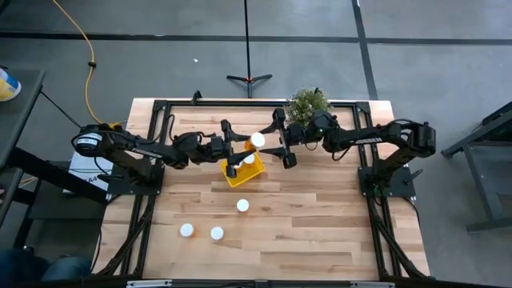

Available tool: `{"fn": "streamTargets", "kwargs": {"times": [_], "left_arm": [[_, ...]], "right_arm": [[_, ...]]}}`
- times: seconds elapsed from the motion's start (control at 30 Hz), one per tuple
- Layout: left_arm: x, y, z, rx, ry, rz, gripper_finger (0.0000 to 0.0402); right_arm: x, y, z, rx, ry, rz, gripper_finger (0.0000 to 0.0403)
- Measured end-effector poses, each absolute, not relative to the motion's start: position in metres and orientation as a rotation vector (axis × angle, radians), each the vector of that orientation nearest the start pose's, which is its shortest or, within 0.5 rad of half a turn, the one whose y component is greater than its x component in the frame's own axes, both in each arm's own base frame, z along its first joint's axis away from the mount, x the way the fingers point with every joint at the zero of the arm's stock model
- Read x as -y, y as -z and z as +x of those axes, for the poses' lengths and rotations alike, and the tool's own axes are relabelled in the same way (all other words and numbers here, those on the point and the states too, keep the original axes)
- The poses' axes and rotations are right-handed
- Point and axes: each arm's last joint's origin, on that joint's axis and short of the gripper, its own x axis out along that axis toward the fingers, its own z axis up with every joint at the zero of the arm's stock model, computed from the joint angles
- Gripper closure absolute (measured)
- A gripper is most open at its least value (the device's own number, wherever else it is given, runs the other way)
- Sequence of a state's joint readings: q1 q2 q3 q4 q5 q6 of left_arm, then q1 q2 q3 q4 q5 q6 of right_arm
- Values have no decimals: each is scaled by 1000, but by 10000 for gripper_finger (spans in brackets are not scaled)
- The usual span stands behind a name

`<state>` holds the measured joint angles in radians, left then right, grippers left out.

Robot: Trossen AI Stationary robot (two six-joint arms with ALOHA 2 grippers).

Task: Pick and place pill bottles into a basket
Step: Put the yellow pill bottle into the bin

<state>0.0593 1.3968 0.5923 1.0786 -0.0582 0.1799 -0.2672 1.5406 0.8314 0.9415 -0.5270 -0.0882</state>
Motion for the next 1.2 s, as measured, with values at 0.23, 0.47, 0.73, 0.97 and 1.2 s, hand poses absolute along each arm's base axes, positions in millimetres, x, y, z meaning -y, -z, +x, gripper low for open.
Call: {"fn": "streamTargets", "kwargs": {"times": [0.23,0.47,0.73,0.97,1.2], "left_arm": [[-19,-251,290,243,-141,186,181],[-19,-259,293,271,-144,206,181],[-19,-260,293,274,-143,212,181],[-19,-260,293,274,-142,212,181],[-19,-260,293,275,-142,212,181]], "right_arm": [[72,-276,319,241,-249,-182,151],[72,-276,319,241,-250,-179,151],[72,-277,319,247,-250,-183,151],[72,-278,319,260,-248,-190,151],[72,-278,319,258,-248,-182,177]]}}
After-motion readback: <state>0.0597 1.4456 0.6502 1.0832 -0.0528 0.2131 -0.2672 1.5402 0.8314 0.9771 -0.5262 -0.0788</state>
